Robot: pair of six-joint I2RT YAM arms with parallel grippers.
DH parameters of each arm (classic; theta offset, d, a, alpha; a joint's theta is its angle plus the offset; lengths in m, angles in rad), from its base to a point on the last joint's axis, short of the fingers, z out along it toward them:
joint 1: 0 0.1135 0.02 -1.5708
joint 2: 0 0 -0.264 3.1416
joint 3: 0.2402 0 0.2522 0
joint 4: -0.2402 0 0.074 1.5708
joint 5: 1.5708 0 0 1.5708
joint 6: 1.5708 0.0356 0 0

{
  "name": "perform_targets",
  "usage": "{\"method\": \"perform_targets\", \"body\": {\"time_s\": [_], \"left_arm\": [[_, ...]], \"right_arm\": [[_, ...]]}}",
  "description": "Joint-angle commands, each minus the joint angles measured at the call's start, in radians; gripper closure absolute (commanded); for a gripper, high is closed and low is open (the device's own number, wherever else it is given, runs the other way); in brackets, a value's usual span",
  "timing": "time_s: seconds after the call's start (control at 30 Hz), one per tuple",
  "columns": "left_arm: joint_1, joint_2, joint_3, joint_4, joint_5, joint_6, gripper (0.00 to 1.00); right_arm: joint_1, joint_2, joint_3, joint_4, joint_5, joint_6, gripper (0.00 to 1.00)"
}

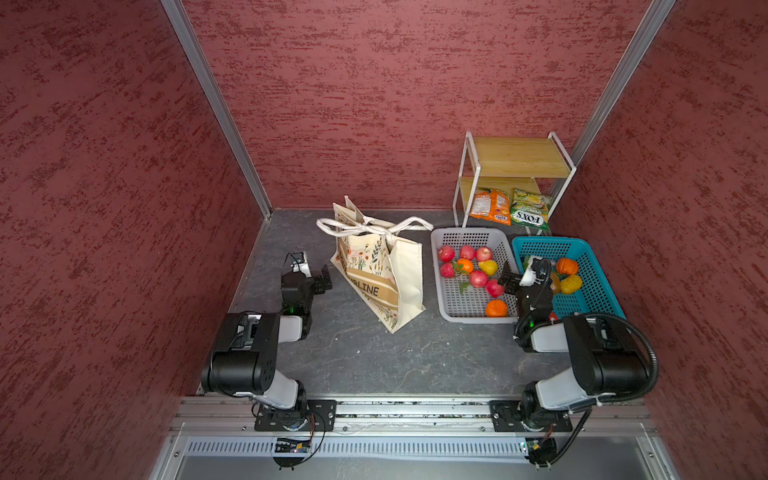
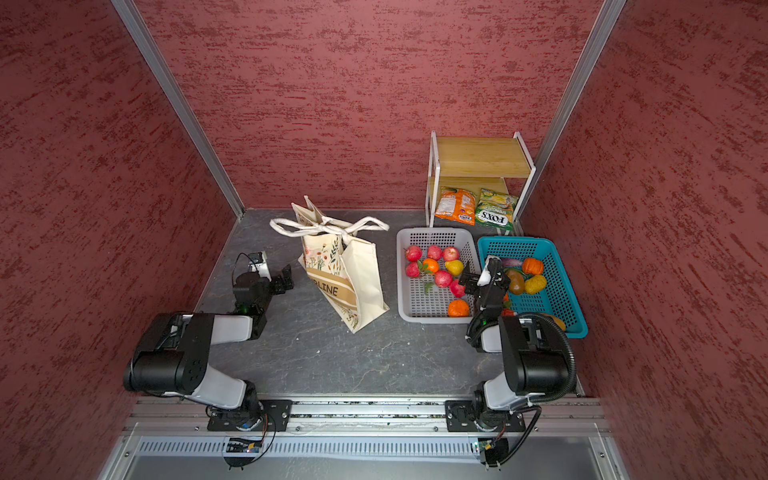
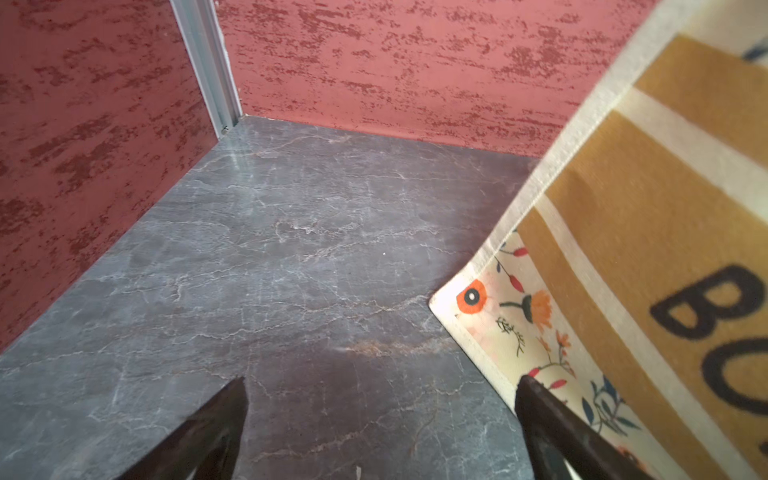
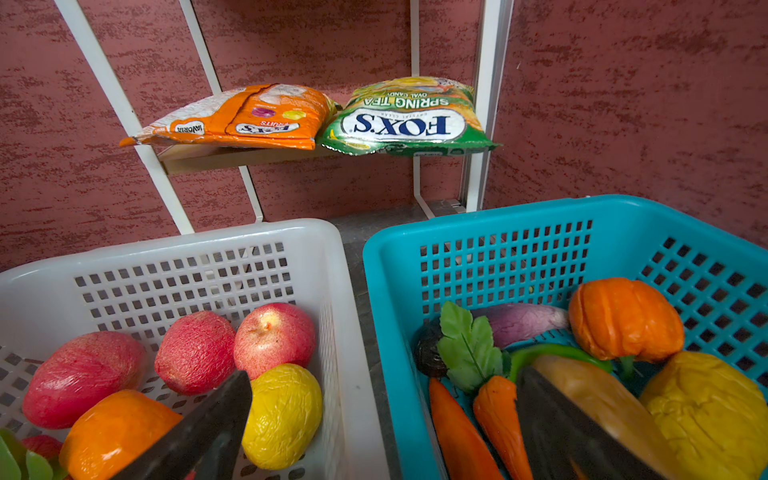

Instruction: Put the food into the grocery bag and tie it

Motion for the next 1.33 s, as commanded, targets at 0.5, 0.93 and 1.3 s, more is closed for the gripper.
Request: {"method": "perform_targets", "body": {"time_s": [0.5,0.93,1.3], "left_arm": [[0.001,0.005,-0.01,0.079,0.044,0.036,0.01],[0.001,0.003,-0.009,0.079,0.043,0.036,0.01],[0.016,0.003,-0.002,0.065,0.075,0.03,0.01]], "right_arm": [[-0.006,0.018,0.008,-0.016,-0.024,0.0,0.01],[-0.006,0.018,0.009,-0.018,-0.025,0.001,0.01],[-0.006,0.019,0.009,-0.018,-0.024,0.001,0.01]]}}
